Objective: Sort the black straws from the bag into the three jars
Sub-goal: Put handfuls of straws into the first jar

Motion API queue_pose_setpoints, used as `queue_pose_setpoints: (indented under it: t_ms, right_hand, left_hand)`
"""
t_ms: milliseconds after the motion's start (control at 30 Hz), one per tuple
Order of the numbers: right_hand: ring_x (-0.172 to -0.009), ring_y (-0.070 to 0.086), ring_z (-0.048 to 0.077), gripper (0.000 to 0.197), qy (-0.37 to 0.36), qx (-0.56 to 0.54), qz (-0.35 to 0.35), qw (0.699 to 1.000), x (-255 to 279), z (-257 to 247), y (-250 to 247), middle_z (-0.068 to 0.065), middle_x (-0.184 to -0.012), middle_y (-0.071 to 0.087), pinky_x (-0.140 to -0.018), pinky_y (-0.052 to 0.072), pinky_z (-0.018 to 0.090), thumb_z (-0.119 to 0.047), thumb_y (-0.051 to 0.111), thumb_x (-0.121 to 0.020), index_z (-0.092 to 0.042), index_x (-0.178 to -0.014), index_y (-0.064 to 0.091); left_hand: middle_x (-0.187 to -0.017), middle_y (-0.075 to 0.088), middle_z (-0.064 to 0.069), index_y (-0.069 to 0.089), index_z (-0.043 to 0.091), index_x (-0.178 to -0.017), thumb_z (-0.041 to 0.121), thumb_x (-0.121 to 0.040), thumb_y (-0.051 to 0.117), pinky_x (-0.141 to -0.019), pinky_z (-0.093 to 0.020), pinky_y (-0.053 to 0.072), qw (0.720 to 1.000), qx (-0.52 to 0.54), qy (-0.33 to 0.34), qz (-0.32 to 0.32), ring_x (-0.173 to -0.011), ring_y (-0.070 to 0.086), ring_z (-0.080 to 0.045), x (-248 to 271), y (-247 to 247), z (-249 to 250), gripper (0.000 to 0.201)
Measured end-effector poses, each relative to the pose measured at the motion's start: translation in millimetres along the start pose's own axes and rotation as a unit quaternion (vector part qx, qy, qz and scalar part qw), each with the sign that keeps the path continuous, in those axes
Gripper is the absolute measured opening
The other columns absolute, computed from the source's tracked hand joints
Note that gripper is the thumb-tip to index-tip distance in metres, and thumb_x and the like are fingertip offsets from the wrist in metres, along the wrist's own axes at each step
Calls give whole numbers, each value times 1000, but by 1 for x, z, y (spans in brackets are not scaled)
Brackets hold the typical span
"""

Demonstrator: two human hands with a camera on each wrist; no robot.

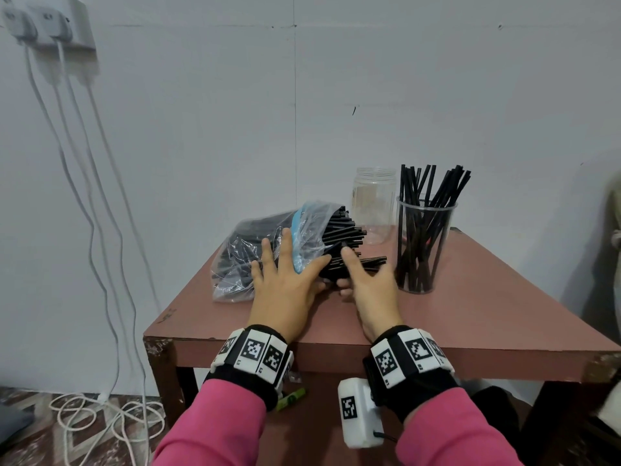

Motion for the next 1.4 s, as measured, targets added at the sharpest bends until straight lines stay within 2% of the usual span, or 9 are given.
queue_pose_setpoints:
  t_ms: [100,200,333,533,633,800,1067,1167,1400]
  right_hand:
    - [-63,66,16,47,-8,1,-63,998,2,0,14,5,-75,74,-57,50,31,-44,75,-75,-7,-102,65]
    - [-59,62,15,21,-5,-26,-27,999,2,0,5,3,-67,71,-58,52,35,-26,71,-84,-7,-93,66]
    - [-54,61,14,17,2,-66,47,997,3,-2,-13,-2,-59,68,-62,51,40,-30,68,-85,-18,-88,56]
    - [-50,57,7,17,38,-110,-10,993,3,-11,1,2,-73,64,-46,46,23,-28,69,-88,-19,-91,55]
    - [-43,52,7,12,38,-136,55,988,0,-6,-13,0,-61,62,-45,41,24,-22,67,-89,-15,-87,57]
    - [-50,46,10,22,33,-210,114,970,5,-1,-21,5,-73,56,-38,34,19,-32,69,-87,-15,-93,55]
    - [-76,63,17,17,94,-199,95,971,9,12,-2,4,-90,64,-76,54,35,-31,62,-92,-16,-86,57]
    - [-74,65,16,14,97,-238,129,958,13,13,-8,4,-84,67,-73,54,35,-23,63,-90,-14,-79,62]
    - [-81,68,13,6,105,-262,32,959,14,5,12,2,-87,72,-79,53,31,-9,66,-87,-14,-85,67]
  left_hand:
    - [-160,-18,-9,33,50,-140,46,-98,40,-115,-60,2,1000,3,5,-10,-144,-16,-42,0,0,2,43]
    - [-160,-16,-10,33,49,-141,44,-99,42,-115,-60,3,1000,5,4,-5,-144,-15,-42,1,0,1,43]
    - [-160,-15,-11,32,48,-142,38,-100,43,-116,-60,3,1000,10,-2,0,-144,-14,-42,1,-1,1,45]
    - [-160,-16,-10,36,50,-139,37,-100,43,-116,-59,1,1000,21,2,-5,-144,-17,-41,2,-1,1,42]
    - [-159,-17,-10,32,50,-142,34,-101,43,-117,-59,3,1000,15,-2,-8,-144,-16,-41,2,0,1,45]
    - [-159,-19,-9,30,48,-143,33,-101,43,-117,-59,2,1000,21,-7,-10,-144,-17,-40,1,-1,1,47]
    - [-159,-19,-10,29,49,-142,34,-100,44,-117,-59,2,1000,19,-6,-17,-144,-18,-41,2,0,1,47]
    - [-159,-20,-11,29,48,-143,36,-101,42,-116,-60,2,1000,14,-6,-18,-144,-18,-42,3,-2,2,46]
    - [-159,-19,-12,30,51,-141,40,-100,42,-115,-63,-1,1000,-3,4,-1,-142,-20,-44,3,-5,4,45]
Point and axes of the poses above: each hand's wrist, its own x-axis away from the middle knuckle, its own y-axis out of the palm, z = x × y, the point moved 10 cm from there along -x, towards the middle knuckle
